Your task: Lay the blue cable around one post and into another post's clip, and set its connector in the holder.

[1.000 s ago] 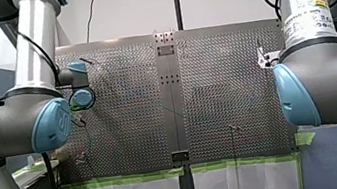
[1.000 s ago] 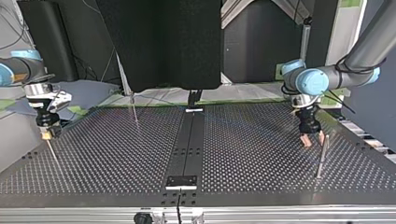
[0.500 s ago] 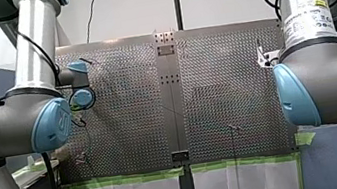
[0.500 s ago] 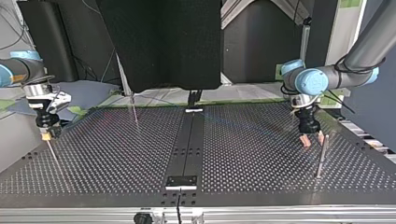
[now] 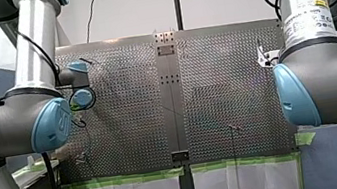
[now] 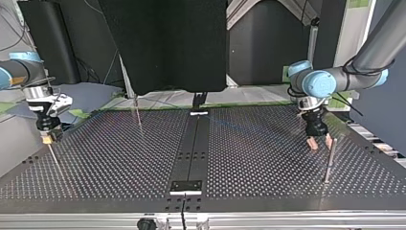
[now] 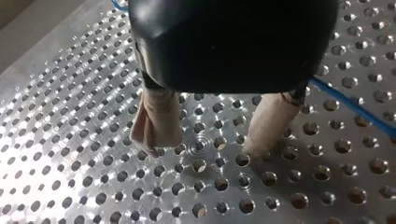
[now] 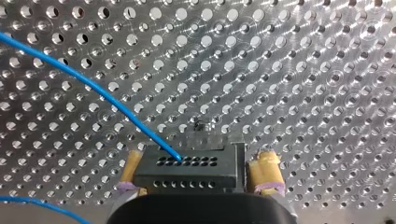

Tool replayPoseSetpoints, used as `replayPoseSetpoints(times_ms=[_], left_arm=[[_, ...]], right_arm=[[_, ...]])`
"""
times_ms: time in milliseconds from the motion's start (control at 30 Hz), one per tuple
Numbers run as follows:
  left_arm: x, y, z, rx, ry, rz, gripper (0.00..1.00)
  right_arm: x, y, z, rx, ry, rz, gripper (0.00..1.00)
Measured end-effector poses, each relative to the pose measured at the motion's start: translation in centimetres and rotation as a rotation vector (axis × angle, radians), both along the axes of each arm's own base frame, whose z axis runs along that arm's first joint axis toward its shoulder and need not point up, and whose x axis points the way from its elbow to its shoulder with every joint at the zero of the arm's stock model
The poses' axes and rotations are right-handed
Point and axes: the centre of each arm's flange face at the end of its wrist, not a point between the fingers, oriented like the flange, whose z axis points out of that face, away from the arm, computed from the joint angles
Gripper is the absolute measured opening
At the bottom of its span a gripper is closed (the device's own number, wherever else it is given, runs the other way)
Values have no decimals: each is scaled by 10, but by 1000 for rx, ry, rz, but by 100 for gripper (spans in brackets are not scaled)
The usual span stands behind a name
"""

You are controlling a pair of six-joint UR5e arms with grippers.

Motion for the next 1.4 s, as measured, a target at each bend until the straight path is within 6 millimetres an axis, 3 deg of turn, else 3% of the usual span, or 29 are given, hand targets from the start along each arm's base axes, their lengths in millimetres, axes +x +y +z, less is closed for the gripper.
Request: replayPoseSetpoints(times_ms=[467, 633, 1400], left_arm=[[-4, -2, -1, -41, 11, 18, 98], [-11, -6, 7, -63, 9, 9, 98], [-101, -26, 40, -26, -66, -102, 98]], right_arm=[[3, 0, 0, 0, 1, 4, 98], [3, 0, 0, -1, 1, 4, 98], [5, 1, -1, 0, 3, 7, 98]])
